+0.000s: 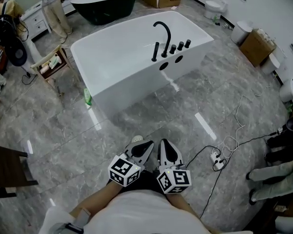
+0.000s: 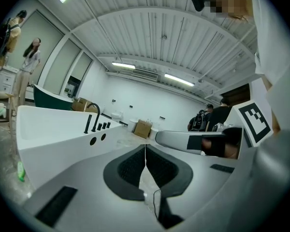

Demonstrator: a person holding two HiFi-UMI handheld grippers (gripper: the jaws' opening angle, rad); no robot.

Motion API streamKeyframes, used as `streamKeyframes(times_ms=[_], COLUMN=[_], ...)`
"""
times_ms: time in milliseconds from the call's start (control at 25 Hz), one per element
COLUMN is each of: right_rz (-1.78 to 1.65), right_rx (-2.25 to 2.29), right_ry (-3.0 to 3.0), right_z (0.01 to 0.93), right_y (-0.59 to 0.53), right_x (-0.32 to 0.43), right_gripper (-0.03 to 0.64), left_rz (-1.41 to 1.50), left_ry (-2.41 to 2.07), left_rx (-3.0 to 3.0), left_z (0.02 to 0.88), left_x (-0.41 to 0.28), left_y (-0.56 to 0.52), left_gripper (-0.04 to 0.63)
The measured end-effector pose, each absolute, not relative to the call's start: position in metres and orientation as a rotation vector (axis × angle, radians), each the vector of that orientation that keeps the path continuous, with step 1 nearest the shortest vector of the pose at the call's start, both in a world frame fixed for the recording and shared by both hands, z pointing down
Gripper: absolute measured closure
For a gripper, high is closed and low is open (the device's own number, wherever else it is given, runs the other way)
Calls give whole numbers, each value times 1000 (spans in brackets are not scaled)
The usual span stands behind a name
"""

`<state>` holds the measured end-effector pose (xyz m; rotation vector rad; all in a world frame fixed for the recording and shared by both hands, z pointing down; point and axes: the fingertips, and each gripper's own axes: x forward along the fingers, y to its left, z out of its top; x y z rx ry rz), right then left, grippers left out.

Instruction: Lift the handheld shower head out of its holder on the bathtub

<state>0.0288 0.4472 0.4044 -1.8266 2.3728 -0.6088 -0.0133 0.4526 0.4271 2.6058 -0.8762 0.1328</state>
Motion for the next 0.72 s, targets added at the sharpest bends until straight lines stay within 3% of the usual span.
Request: streamKeyframes(times_ms=[720], right_rz=[-593], right_rx=[-1846], right_ry=[2348], right_z=[395], right_y=[325], right_x=[55], right_gripper=[594], left_rz=[82], left_ry=[-883], left_rx=[2578], left_z=[417], left_x=[3], left_y=[322], left_gripper=[583])
